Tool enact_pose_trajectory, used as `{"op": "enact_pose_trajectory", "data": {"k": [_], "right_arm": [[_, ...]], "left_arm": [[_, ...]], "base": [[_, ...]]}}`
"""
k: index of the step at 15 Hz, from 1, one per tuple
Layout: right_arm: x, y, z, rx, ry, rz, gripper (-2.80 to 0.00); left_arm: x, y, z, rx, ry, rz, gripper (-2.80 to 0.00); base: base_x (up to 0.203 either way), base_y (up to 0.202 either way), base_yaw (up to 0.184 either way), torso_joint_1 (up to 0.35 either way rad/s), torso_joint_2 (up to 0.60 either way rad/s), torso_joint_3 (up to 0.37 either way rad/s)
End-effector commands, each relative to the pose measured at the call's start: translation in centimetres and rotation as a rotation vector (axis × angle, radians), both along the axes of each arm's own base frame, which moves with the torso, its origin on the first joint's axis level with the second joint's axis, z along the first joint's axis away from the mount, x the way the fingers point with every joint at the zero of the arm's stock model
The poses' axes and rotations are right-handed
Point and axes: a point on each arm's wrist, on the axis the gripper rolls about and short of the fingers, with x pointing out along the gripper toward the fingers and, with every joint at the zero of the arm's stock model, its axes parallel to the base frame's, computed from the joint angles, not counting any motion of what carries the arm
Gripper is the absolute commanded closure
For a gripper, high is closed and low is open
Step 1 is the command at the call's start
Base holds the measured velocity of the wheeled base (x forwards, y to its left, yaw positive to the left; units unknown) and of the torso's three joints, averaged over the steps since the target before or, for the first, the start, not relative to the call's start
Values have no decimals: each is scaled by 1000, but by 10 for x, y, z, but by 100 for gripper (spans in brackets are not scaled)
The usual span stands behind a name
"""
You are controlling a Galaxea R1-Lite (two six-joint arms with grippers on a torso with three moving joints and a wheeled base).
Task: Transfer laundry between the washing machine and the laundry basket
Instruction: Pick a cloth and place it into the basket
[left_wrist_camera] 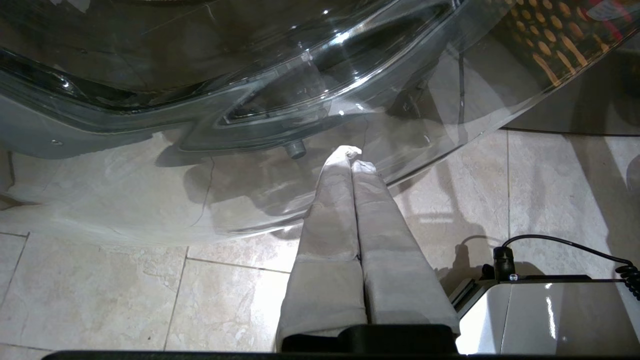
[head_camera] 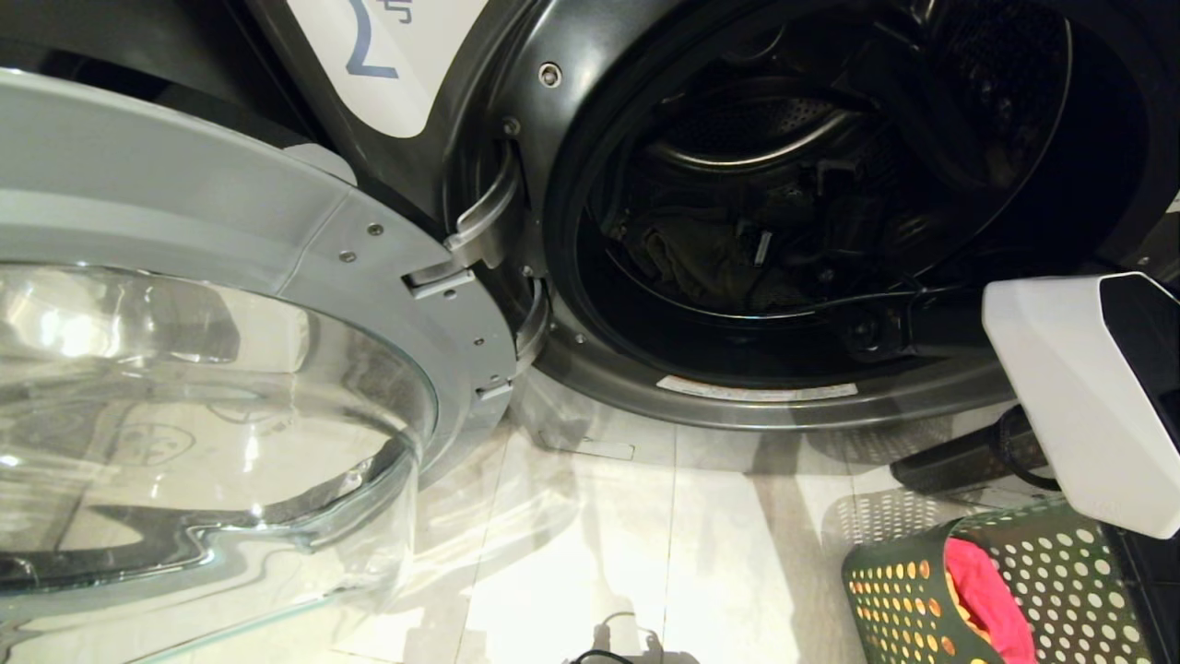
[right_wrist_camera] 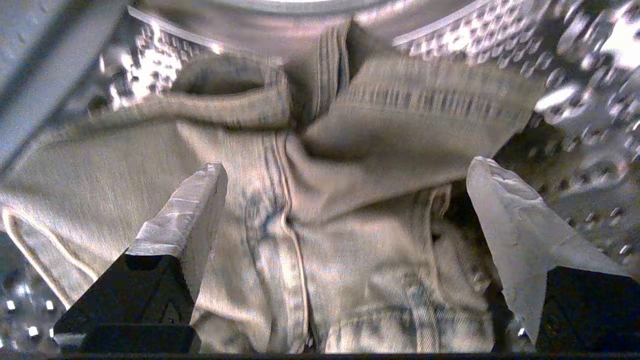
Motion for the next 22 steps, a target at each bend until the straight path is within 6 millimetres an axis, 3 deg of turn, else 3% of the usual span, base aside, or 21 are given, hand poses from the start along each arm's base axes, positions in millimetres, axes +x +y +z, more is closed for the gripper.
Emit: {"op": "enact_pose_trajectory", "data": {"k": [1,5,16,22], "right_arm": [[-2,-4,8,1,-27,-9,-280],[-2,-7,7,-2,-21,-16,-280],[20,-4,-51,-28,112,-8,-280],[4,0,-30,-46,239,1,-280]], "left_arm": [[0,0,0,0,0,0,0],[0,0,0,0,0,0,0],[0,0,0,1,0,0,0],[0,0,0,1,0,0,0]], "base": [[0,0,0,0,0,0],[0,0,0,0,0,0],[0,0,0,0,0,0],[0,0,0,0,0,0]]}}
